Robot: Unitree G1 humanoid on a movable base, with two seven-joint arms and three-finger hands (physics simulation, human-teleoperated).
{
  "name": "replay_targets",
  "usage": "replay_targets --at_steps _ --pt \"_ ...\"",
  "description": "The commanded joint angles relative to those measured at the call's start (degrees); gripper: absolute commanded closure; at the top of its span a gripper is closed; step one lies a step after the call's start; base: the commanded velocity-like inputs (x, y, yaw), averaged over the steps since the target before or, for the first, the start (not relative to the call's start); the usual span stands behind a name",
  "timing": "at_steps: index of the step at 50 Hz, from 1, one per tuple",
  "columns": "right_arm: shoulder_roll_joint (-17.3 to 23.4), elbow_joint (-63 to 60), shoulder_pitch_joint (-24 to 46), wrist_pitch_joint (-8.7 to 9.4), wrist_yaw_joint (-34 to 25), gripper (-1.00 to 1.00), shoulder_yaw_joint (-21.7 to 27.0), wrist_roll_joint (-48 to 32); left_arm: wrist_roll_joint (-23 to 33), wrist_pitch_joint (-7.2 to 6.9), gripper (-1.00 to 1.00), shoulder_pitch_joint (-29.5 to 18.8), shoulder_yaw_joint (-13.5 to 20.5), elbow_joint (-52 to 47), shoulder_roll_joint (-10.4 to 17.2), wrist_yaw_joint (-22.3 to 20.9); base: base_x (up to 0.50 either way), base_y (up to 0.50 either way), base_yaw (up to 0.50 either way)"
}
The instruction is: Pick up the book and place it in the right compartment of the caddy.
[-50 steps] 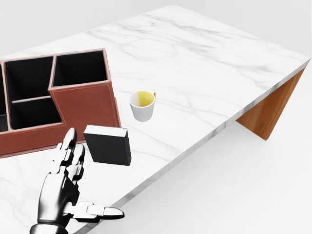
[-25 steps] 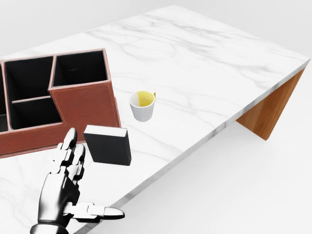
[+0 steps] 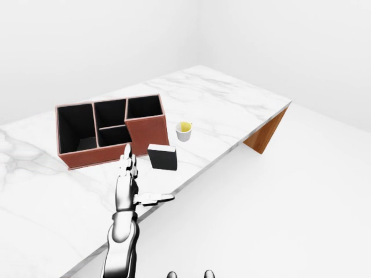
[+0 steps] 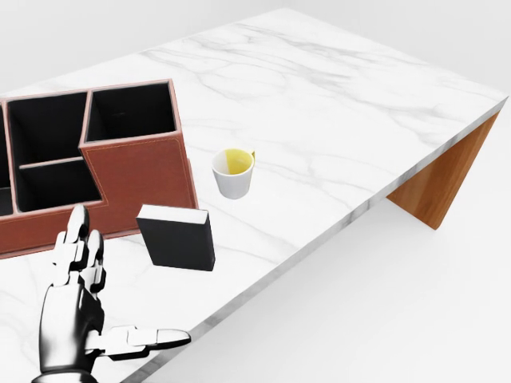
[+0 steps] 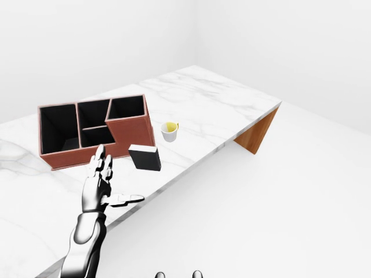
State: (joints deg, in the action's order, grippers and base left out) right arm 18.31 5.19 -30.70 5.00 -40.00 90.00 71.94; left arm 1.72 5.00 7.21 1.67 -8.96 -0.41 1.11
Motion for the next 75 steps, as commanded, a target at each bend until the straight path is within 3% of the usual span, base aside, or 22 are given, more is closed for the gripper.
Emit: replay_targets --at_steps 1,7,14,16,19,23,30,61,68,75 --pt "-0.10 -0.37 -0.07 0.00 0.00 -1.00 0.00 0.04 7.21 0.00 -1.00 -0.09 1.24 -0.05 -0.37 8.14 0.00 0.00 0.00" --pt "-0.04 -0.20 0.05 0.00 0.00 -1.00 0.00 -0.14 10.89 0.00 -1.00 -2.23 2.71 2.25 -0.09 14.47 0.00 0.00 0.00" --pt "-0.01 0.09 0.10 0.00 0.00 -1.00 0.00 -0.29 18.95 0.00 -1.00 -2.79 2.93 4.74 0.56 22.63 0.00 0.00 0.00" --pt "-0.02 0.05 0.07 0.00 0.00 -1.00 0.00 -0.25 23.69 0.00 -1.00 -2.53 3.57 3.58 -0.07 27.50 0.00 0.00 0.00" --pt "0.00 0.18 0.14 0.00 0.00 -1.00 0.00 -0.37 25.91 0.00 -1.00 -2.04 3.20 3.21 0.16 28.89 0.00 0.00 0.00" --pt "0.09 0.15 -0.08 0.00 0.00 -1.00 0.00 0.10 36.95 0.00 -1.00 -2.05 4.10 2.97 -0.48 28.89 0.00 0.00 0.00" --pt "0.25 0.59 0.06 0.00 0.00 -1.00 0.00 -0.04 39.63 0.00 -1.00 -1.44 2.44 2.83 0.79 28.89 0.00 0.00 0.00" --pt "0.57 1.08 -0.03 0.00 0.00 -1.00 0.00 0.27 71.78 0.00 -1.00 1.23 -3.05 -5.28 4.07 28.89 0.00 0.00 0.00" --pt "0.42 0.91 0.01 0.00 0.00 -1.00 0.00 0.16 76.58 0.00 -1.00 4.43 -4.28 -12.94 4.69 28.89 0.00 0.00 0.00" --pt "0.25 0.69 0.10 0.00 0.00 -1.00 0.00 0.02 80.33 0.00 -1.00 4.87 -5.15 -14.15 5.08 28.89 0.00 0.00 0.00"
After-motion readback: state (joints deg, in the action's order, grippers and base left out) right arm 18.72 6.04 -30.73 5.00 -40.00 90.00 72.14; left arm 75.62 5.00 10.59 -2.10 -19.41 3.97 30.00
